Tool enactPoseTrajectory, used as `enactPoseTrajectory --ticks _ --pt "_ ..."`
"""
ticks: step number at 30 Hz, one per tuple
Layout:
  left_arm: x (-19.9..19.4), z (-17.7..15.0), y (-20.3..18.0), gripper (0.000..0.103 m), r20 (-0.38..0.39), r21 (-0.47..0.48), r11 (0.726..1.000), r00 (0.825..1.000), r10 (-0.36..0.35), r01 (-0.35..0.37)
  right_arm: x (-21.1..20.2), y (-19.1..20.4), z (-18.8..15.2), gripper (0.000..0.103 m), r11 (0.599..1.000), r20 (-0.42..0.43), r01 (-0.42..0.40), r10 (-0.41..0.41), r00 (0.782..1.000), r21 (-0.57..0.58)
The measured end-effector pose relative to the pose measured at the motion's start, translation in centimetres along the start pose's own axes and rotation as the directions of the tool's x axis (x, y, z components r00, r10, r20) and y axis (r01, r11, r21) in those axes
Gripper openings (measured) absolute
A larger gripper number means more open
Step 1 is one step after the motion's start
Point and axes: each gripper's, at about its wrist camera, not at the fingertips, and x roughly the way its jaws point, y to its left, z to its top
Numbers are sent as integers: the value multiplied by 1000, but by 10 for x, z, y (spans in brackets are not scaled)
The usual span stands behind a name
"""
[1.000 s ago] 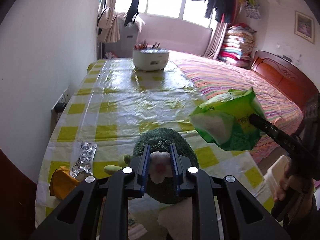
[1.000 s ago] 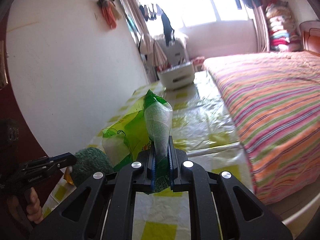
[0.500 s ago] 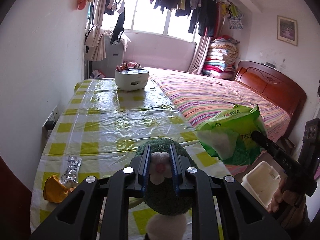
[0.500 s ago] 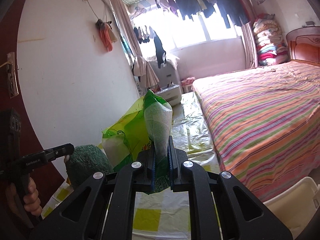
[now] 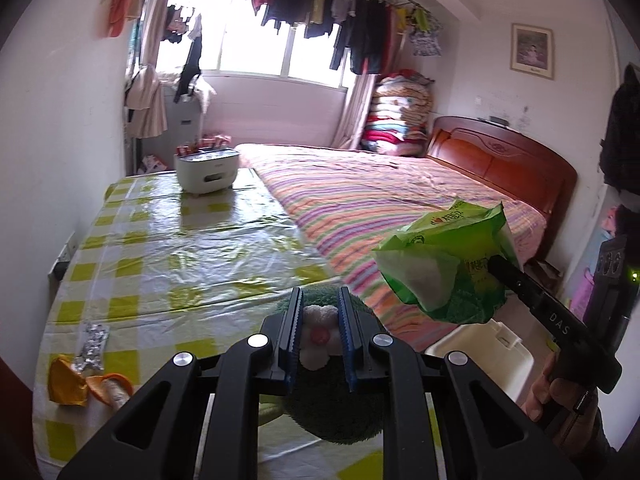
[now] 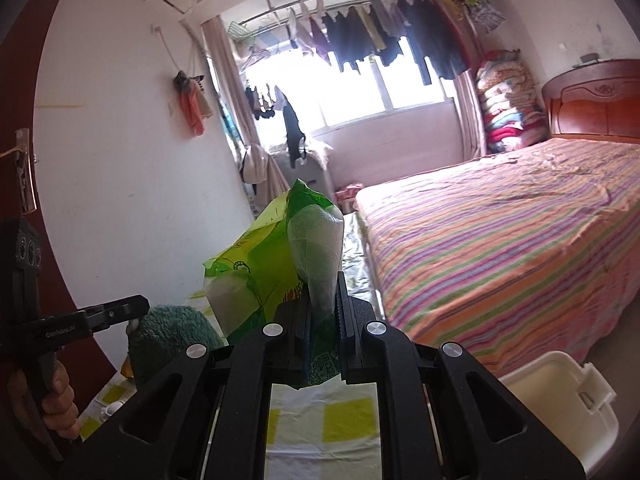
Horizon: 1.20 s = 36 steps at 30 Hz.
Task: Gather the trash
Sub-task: 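Carry the plush ball and snack bag toward the cream bin with both grippers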
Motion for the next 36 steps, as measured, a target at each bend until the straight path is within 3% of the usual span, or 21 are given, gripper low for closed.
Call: enactPoseTrajectory --ticks 20,36 --pt "32 -10 -80 17 -52 98 987 991 -124 129 -52 -73 -10 9 987 58 135 -140 988 89" --pt "52 -19 -140 17 -104 153 962 972 -213 227 -80 -114 -28 9 955 41 276 -282 959 112"
